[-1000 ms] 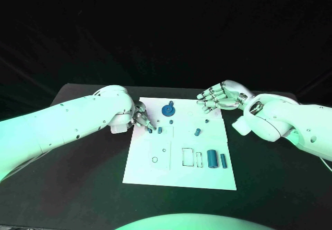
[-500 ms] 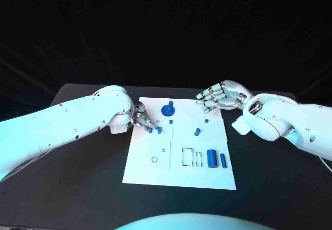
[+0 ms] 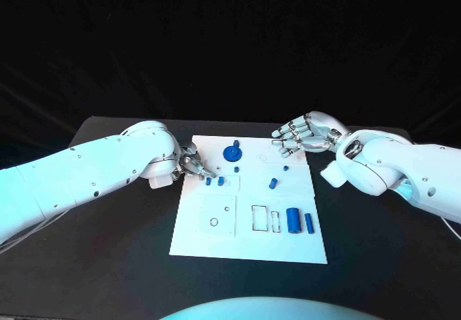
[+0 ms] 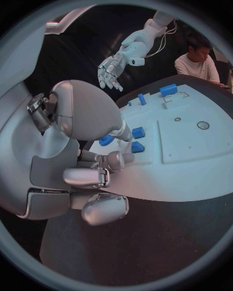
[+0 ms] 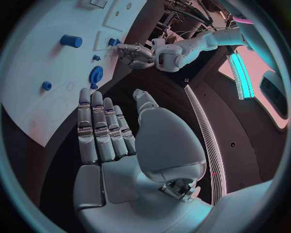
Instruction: Assemble the parts on the task board
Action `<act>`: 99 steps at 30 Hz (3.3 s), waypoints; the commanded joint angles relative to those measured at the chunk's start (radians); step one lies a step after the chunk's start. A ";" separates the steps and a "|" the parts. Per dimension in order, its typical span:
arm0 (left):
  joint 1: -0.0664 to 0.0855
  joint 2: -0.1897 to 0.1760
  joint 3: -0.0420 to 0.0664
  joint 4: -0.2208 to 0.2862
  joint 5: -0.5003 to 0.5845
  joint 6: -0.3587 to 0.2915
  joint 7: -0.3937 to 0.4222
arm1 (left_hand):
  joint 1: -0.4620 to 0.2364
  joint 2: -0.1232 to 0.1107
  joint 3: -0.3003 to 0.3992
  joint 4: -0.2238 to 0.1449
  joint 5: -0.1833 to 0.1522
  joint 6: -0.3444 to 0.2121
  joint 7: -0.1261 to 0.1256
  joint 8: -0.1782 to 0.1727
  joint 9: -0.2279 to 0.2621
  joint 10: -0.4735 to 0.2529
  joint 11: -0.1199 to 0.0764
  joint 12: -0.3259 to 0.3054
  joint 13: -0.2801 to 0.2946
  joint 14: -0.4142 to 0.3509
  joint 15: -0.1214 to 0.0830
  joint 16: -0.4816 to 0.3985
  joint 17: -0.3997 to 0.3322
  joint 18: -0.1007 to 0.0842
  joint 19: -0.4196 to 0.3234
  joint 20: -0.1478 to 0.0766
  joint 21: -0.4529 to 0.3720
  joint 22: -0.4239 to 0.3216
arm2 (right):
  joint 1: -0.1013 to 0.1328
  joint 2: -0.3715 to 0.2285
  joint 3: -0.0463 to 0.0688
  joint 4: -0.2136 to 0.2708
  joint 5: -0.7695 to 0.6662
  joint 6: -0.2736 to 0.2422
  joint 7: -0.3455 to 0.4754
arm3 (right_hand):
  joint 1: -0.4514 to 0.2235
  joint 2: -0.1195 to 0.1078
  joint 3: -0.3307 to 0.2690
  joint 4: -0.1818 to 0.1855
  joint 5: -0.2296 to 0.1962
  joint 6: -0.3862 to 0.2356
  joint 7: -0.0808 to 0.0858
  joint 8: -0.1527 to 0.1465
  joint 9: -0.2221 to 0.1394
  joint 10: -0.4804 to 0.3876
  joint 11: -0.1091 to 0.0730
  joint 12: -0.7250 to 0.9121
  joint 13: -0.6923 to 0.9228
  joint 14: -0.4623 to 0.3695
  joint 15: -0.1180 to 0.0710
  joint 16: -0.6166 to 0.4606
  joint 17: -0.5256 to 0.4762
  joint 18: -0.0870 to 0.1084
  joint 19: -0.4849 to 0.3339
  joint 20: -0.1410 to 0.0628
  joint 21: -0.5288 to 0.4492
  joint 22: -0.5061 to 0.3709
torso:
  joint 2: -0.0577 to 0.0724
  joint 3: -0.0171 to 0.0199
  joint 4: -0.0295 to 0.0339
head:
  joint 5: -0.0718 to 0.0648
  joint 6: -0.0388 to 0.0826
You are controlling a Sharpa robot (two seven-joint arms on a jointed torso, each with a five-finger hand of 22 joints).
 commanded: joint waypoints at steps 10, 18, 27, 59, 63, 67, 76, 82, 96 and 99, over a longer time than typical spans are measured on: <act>0.005 0.023 -0.007 -0.015 0.061 -0.283 0.502 | 0.339 -0.009 0.063 -0.112 0.003 -0.147 0.117 -0.199 -0.215 -0.388 0.129 -0.381 -0.345 -0.399 0.118 -0.732 -0.584 0.077 -0.342 0.105 -0.694 -0.427 | -0.001 -0.001 -0.001 0.001 0.012 -0.016 0.029 | 0.009 0.026 0.010 -0.016 0.005 -0.001 0.009 0.002 0.000 -0.001 0.000 -0.001 0.000 0.004 -0.001 0.002 -0.013 0.015 0.009 0.004 -0.013 0.000 | 0.001 -0.0019 -0.0003 | -0.006 0.007; -0.009 0.075 -0.028 -0.059 -0.114 -0.292 0.625 | 0.414 -0.032 0.110 -0.195 -0.002 -0.016 0.115 -0.348 -0.415 -0.303 0.135 -0.561 -0.576 -0.402 0.125 -0.810 -0.704 0.086 -0.338 0.113 -0.750 -0.474 | -0.001 0.000 -0.001 -0.005 0.034 -0.025 0.065 | 0.043 0.046 0.055 -0.047 -0.018 0.016 -0.005 0.010 0.001 0.017 -0.013 0.001 -0.001 0.025 -0.012 0.005 -0.032 0.016 0.031 -0.007 -0.023 0.002 | 0.002 -0.0004 -0.0008 | -0.012 0.015; -0.030 0.117 -0.038 -0.107 -0.209 -0.324 0.641 | 0.377 -0.029 0.056 -0.216 -0.052 0.072 0.092 -0.443 -0.514 -0.236 0.117 -0.632 -0.692 -0.276 0.101 -0.829 -0.762 0.090 -0.229 0.096 -0.770 -0.523 | -0.001 0.000 -0.001 -0.006 0.053 -0.041 0.094 | 0.045 0.040 0.112 -0.061 -0.024 0.021 -0.004 0.004 -0.002 0.027 -0.014 -0.009 -0.002 0.037 -0.015 0.002 -0.048 0.015 0.045 -0.014 -0.032 0.002 | 0.002 -0.0004 0.0001 | -0.019 0.017; -0.051 0.203 -0.040 -0.188 -0.336 -0.208 0.481 | 0.347 -0.012 0.050 -0.213 -0.051 0.189 0.081 -0.527 -0.584 -0.092 0.092 -0.716 -0.763 0.012 0.070 -0.196 -0.169 0.028 0.044 0.061 -0.261 -0.165 | -0.001 -0.005 -0.001 0.000 0.050 -0.052 0.077 | 0.020 0.022 0.182 -0.065 -0.026 0.023 -0.001 -0.006 -0.003 0.033 -0.012 -0.021 -0.002 0.040 -0.014 0.001 -0.059 0.014 0.054 -0.014 -0.047 0.002 | 0.001 -0.0008 0.0015 | -0.021 0.009; -0.053 0.205 -0.040 -0.184 -0.336 -0.208 0.486 | 0.349 -0.012 0.052 -0.214 -0.051 0.192 0.080 -0.530 -0.586 -0.084 0.090 -0.716 -0.762 0.013 0.068 -0.194 -0.170 0.026 0.048 0.060 -0.239 -0.148 | -0.001 -0.004 -0.001 -0.001 0.049 -0.052 0.077 | 0.020 0.022 0.182 -0.065 -0.026 0.023 -0.001 -0.006 -0.003 0.033 -0.012 -0.021 -0.002 0.040 -0.014 0.001 -0.059 0.014 0.054 -0.014 -0.047 0.002 | 0.001 -0.0005 0.0024 | -0.022 0.008; -0.053 0.205 -0.040 -0.180 -0.336 -0.212 0.487 | 0.350 -0.013 0.053 -0.215 -0.051 0.193 0.080 -0.530 -0.586 -0.083 0.090 -0.716 -0.762 0.012 0.068 -0.195 -0.174 0.025 0.048 0.060 -0.234 -0.143 | -0.001 -0.003 -0.001 -0.002 0.049 -0.052 0.077 | 0.020 0.022 0.182 -0.065 -0.026 0.023 -0.001 -0.006 -0.003 0.033 -0.012 -0.021 -0.002 0.040 -0.014 0.001 -0.059 0.014 0.054 -0.014 -0.047 0.002 | 0.001 -0.0006 0.0025 | -0.022 0.007; -0.054 0.207 -0.040 -0.175 -0.336 -0.231 0.489 | 0.352 -0.017 0.055 -0.218 -0.051 0.190 0.080 -0.536 -0.589 -0.086 0.091 -0.722 -0.762 0.010 0.068 -0.196 -0.180 0.024 0.047 0.060 -0.222 -0.133 | -0.001 -0.001 -0.001 -0.003 0.048 -0.050 0.077 | 0.017 0.018 0.190 -0.067 -0.026 0.023 0.000 -0.007 -0.003 0.033 -0.012 -0.023 -0.002 0.039 -0.014 0.001 -0.060 0.014 0.054 -0.014 -0.049 0.002 | 0.001 -0.0008 0.0012 | -0.022 0.006; -0.054 0.209 -0.040 -0.172 -0.336 -0.228 0.486 | 0.360 -0.013 0.065 -0.223 -0.050 0.194 0.080 -0.539 -0.591 -0.087 0.091 -0.728 -0.763 0.011 0.068 -0.191 -0.177 0.021 0.048 0.060 -0.202 -0.116 | -0.001 0.002 -0.002 -0.005 0.047 -0.048 0.077 | 0.017 0.018 0.190 -0.067 -0.026 0.023 0.000 -0.007 -0.003 0.033 -0.012 -0.023 -0.002 0.039 -0.014 0.001 -0.060 0.014 0.054 -0.014 -0.049 0.002 | 0.001 0.0002 0.0016 | -0.022 0.006; -0.056 0.222 -0.040 -0.189 -0.336 -0.171 0.463 | 0.377 -0.001 0.099 -0.241 -0.050 0.221 0.074 -0.539 -0.593 -0.056 0.083 -0.724 -0.756 0.015 0.062 -0.177 -0.170 0.015 0.052 0.056 -0.146 -0.069 | -0.001 0.004 -0.002 -0.004 0.046 -0.041 0.075 | 0.010 0.014 0.203 -0.067 -0.027 0.025 -0.001 -0.007 -0.002 0.036 -0.012 -0.024 -0.002 0.041 -0.014 0.001 -0.059 0.014 0.057 -0.014 -0.051 0.002 | 0.001 0.0003 0.0020 | -0.021 0.004; -0.057 0.225 -0.040 -0.191 -0.336 -0.167 0.464 | 0.378 -0.001 0.103 -0.243 -0.050 0.226 0.072 -0.539 -0.593 -0.051 0.081 -0.724 -0.755 0.015 0.061 -0.176 -0.170 0.014 0.052 0.056 -0.139 -0.063 | -0.001 0.004 -0.002 -0.004 0.046 -0.041 0.075 | 0.004 0.012 0.208 -0.065 -0.032 0.026 0.000 -0.008 -0.002 0.037 -0.012 -0.025 -0.002 0.042 -0.014 0.001 -0.059 0.014 0.058 -0.013 -0.052 0.002 | 0.001 -0.0004 0.0019 | -0.021 0.004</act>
